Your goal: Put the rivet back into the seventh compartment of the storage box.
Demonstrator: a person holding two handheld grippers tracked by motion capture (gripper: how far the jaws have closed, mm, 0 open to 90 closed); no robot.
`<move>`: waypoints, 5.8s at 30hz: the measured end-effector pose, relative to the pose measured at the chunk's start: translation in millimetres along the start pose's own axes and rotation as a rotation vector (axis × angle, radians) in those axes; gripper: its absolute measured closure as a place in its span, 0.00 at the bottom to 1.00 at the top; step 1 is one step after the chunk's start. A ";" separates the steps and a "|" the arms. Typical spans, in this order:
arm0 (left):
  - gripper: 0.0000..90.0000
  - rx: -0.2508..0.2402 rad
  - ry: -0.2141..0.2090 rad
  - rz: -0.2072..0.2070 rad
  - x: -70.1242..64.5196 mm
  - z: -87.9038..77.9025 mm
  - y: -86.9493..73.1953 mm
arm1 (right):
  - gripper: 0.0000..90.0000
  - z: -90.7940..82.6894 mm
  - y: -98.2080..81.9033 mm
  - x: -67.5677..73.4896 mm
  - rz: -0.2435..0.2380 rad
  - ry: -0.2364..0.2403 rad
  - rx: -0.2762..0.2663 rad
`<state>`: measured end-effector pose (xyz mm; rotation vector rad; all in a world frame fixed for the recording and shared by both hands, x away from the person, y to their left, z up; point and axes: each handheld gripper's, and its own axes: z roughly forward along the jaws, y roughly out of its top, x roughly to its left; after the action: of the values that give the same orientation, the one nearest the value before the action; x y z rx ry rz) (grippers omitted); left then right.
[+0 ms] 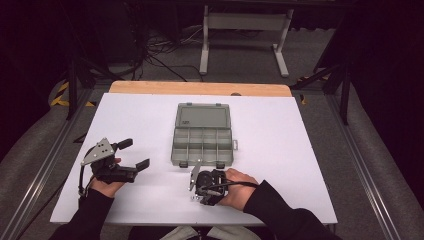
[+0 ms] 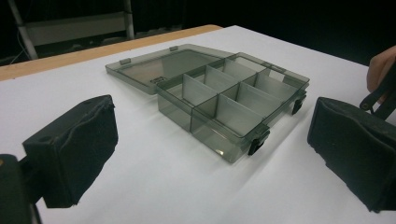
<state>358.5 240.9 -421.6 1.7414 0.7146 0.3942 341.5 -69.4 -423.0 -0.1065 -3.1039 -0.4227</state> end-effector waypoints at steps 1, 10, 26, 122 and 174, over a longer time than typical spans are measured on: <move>0.02 0.000 0.000 0.001 -0.1 -0.1 0.0 | 0.82 0.4 0.3 0.6 0.001 0.001 0.001; 0.02 0.003 -0.003 0.000 -0.2 0.0 0.1 | 0.91 2.0 2.3 2.7 -0.012 -0.001 0.016; 0.03 0.002 -0.002 -0.001 0.0 0.0 0.0 | 0.91 -31.6 4.5 -6.2 -0.014 -0.039 -0.016; 0.02 -0.018 0.010 -0.017 4.2 -2.8 -1.4 | 0.92 -45.3 -1.3 -109.7 0.208 -0.166 -0.107; 0.02 -0.026 0.007 -0.028 5.0 -4.3 -1.3 | 0.64 -45.6 0.0 -106.0 0.204 -0.180 -0.111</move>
<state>359.3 247.6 -422.1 1.7047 0.7352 0.3895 447.1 -88.6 -380.9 -0.4832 -3.1957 -0.6088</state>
